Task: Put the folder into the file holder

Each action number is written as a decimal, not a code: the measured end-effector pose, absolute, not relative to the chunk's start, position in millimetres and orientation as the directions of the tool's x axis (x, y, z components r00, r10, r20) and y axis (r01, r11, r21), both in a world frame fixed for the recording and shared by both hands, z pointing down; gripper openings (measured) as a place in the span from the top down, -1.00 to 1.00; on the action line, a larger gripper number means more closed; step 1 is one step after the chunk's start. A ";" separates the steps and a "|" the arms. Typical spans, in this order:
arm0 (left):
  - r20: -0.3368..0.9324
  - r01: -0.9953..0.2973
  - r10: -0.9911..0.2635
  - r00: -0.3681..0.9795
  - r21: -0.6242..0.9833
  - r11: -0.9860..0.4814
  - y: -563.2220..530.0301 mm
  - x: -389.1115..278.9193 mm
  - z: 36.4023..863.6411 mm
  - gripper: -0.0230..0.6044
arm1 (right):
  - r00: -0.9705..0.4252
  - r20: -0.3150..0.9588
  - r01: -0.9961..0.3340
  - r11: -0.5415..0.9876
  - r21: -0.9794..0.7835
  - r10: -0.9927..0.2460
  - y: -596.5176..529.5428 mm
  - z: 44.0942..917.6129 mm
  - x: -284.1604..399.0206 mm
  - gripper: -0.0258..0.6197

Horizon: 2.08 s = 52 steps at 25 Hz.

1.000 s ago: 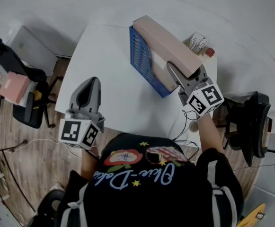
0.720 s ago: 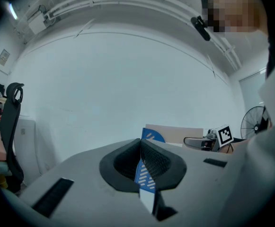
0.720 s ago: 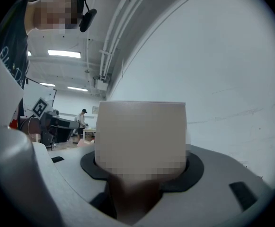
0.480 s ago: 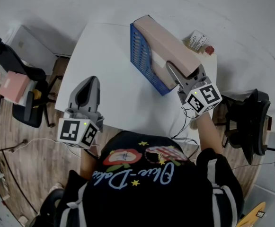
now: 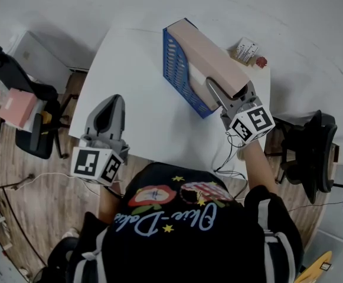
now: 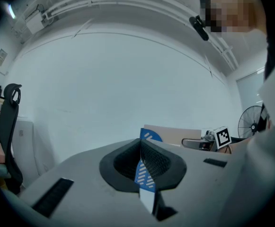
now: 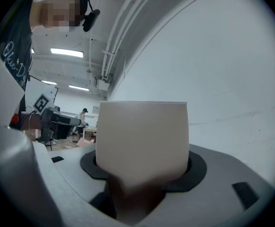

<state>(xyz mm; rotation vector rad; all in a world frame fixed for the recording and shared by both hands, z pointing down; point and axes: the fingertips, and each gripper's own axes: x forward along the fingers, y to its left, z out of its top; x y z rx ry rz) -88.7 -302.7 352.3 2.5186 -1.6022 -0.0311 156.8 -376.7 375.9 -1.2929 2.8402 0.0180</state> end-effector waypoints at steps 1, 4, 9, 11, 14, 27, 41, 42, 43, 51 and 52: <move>0.064 -0.897 -0.900 0.431 0.141 -0.419 -302.4 -87.7 352.3 0.91 | -0.656 -0.023 -0.755 0.656 0.006 -0.754 -376.1 375.9 155.9 0.13; 0.062 -0.893 -0.896 0.440 0.137 -0.429 -301.7 -85.5 352.2 0.91 | -0.652 -0.018 -0.758 0.652 0.009 -0.758 -374.9 376.2 155.4 0.13; 0.060 -0.890 -0.893 0.445 0.137 -0.434 -301.4 -83.1 352.7 0.91 | -0.645 -0.001 -0.764 0.645 0.010 -0.764 -374.4 377.3 154.8 0.11; 0.059 -0.890 -0.893 0.446 0.138 -0.435 -302.0 -82.8 352.5 0.91 | -0.637 0.009 -0.771 0.637 0.012 -0.771 -374.5 377.4 154.9 0.10; 0.060 -0.886 -0.890 0.453 0.140 -0.442 -302.9 -81.2 352.1 0.91 | -0.629 0.022 -0.777 0.629 0.014 -0.777 -373.1 377.0 153.7 0.10; 0.049 -0.853 -0.857 0.513 0.144 -0.502 -314.0 -61.2 352.1 0.91 | -0.562 0.028 -0.827 0.562 0.017 -0.827 -371.7 370.1 166.1 0.05; 0.053 -0.758 -0.760 0.648 0.150 -0.635 -321.6 3.1 355.0 0.91 | -0.468 -0.106 -0.878 0.475 -0.059 -0.878 -324.7 330.3 209.8 0.05; 0.052 -0.749 -0.752 0.658 0.150 -0.645 -321.9 8.2 355.0 0.91 | -0.461 -0.111 -0.881 0.469 -0.062 -0.881 -320.4 329.0 212.7 0.05; 0.050 -0.741 -0.744 0.667 0.150 -0.655 -322.1 12.8 354.7 0.91 | -0.459 -0.113 -0.882 0.467 -0.065 -0.881 -316.0 328.0 214.7 0.05; 0.055 -0.682 -0.683 0.728 0.160 -0.714 -317.3 45.8 357.8 0.91 | -0.393 -0.101 -0.913 0.401 -0.080 -0.914 -285.8 336.6 228.8 0.61; 0.056 -0.674 -0.675 0.736 0.160 -0.721 -316.3 49.8 358.4 0.91 | -0.382 -0.090 -0.917 0.389 -0.082 -0.920 -283.4 340.0 230.8 0.65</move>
